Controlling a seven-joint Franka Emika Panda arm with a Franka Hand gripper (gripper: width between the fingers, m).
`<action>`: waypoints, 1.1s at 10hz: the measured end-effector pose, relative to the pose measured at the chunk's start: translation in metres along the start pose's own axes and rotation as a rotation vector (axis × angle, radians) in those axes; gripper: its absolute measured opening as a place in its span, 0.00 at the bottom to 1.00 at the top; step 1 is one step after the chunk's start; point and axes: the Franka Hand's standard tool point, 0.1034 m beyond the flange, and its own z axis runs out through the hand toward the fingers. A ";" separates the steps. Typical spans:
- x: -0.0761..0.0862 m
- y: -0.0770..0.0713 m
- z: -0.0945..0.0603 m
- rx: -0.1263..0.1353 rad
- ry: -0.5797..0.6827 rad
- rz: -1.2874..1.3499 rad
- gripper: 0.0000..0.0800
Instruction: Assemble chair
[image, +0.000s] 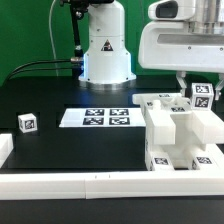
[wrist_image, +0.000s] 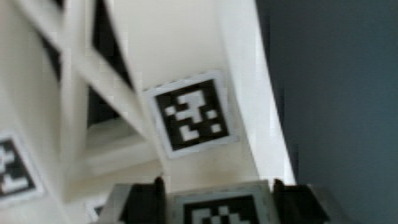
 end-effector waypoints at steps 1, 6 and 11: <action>-0.001 -0.002 0.000 0.003 0.004 0.131 0.35; 0.000 -0.004 0.000 0.035 0.008 0.442 0.35; 0.004 -0.009 0.001 0.076 -0.062 1.000 0.35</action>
Offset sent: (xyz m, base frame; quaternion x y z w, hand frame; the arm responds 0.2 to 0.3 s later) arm 0.0060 -0.0017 -0.0070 0.0214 0.0105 0.2598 0.9654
